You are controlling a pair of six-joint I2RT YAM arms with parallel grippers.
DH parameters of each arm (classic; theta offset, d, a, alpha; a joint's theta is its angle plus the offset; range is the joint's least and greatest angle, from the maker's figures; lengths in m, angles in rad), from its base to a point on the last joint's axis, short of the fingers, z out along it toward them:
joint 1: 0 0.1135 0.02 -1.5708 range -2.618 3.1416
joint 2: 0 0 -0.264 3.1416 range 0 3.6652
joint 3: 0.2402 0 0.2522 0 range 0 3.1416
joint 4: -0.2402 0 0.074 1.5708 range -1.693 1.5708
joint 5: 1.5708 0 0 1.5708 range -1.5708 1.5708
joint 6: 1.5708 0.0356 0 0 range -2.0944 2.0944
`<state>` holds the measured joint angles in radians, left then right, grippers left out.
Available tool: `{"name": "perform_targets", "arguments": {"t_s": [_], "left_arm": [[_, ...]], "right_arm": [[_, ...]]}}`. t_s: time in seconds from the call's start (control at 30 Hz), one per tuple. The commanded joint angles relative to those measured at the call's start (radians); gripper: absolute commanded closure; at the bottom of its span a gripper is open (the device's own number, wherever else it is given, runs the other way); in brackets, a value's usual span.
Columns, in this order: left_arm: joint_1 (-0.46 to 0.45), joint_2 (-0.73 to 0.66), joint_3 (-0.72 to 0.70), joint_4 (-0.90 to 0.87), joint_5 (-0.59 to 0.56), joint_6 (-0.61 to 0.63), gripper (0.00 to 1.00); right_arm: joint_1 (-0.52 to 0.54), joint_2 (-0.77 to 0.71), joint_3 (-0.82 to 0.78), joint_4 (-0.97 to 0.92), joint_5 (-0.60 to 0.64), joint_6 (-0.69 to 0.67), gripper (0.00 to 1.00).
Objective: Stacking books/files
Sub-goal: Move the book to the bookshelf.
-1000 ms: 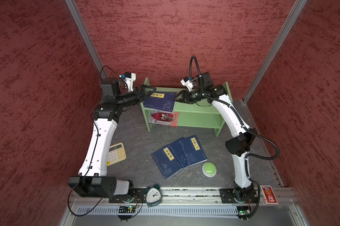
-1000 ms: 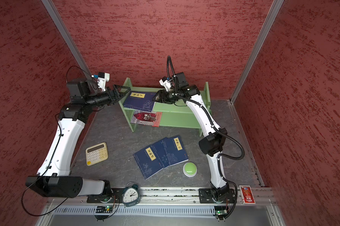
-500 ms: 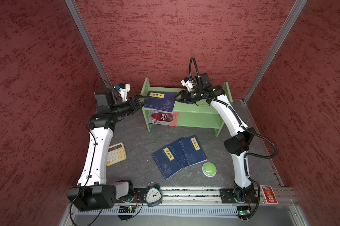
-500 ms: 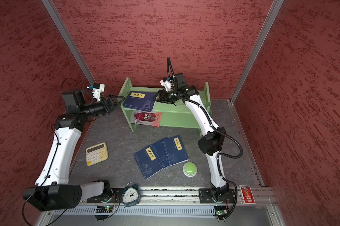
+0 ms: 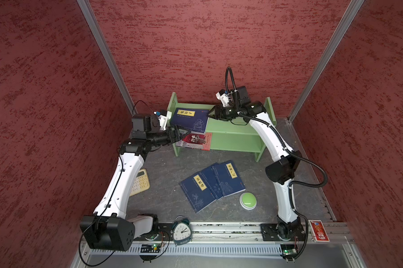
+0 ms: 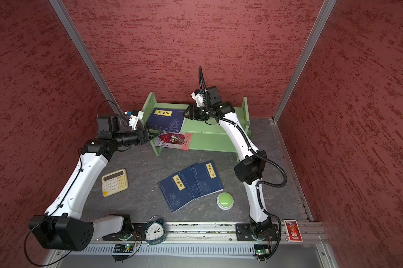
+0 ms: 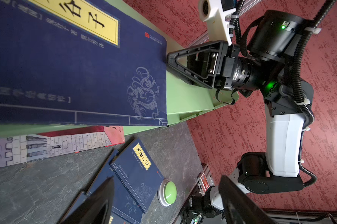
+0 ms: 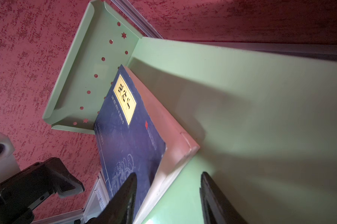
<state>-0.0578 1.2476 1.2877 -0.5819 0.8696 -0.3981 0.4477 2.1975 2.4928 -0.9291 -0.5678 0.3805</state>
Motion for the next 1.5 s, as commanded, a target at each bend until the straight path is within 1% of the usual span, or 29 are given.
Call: {"name": "perform_targets", "arguments": {"t_s": [0.0, 0.13, 0.3, 0.57, 0.83, 0.97, 1.03, 1.1, 1.13, 1.23, 1.47], "left_arm": [[-0.007, 0.007, 0.028, 0.026, -0.007, 0.026, 0.15], [-0.008, 0.006, 0.03, 0.021, -0.006, 0.032, 0.16], [-0.006, -0.003, 0.03, 0.004, -0.006, 0.044, 0.16], [-0.007, -0.002, 0.035, -0.001, -0.009, 0.041, 0.15], [-0.003, -0.001, 0.041, -0.006, -0.006, 0.033, 0.15], [-0.002, 0.0, 0.038, -0.007, -0.007, 0.033, 0.15], [0.0, 0.0, 0.038, -0.007, -0.007, 0.031, 0.15], [0.002, -0.002, 0.038, -0.007, -0.004, 0.029, 0.15], [0.001, -0.002, 0.038, -0.007, -0.005, 0.03, 0.15], [0.001, -0.002, 0.038, -0.008, -0.003, 0.028, 0.15], [0.008, 0.001, 0.054, -0.017, 0.0, 0.034, 0.15]], "right_arm": [[0.018, 0.005, 0.018, 0.059, 0.027, 0.004, 0.48], [0.031, 0.005, 0.006, 0.093, 0.023, 0.01, 0.48], [0.036, 0.012, -0.004, 0.116, 0.033, 0.015, 0.51], [0.037, 0.017, -0.003, 0.139, 0.071, 0.002, 0.61], [0.037, 0.028, -0.003, 0.151, 0.08, -0.016, 0.66], [0.037, 0.032, -0.005, 0.155, 0.075, -0.018, 0.72], [0.037, 0.03, -0.006, 0.154, 0.08, -0.02, 0.82], [0.037, 0.03, -0.006, 0.153, 0.087, -0.025, 0.87], [0.037, 0.029, -0.005, 0.152, 0.088, -0.027, 0.92], [0.037, 0.028, -0.005, 0.148, 0.098, -0.034, 1.0], [0.024, 0.027, -0.003, 0.126, 0.122, -0.063, 1.0]]}}
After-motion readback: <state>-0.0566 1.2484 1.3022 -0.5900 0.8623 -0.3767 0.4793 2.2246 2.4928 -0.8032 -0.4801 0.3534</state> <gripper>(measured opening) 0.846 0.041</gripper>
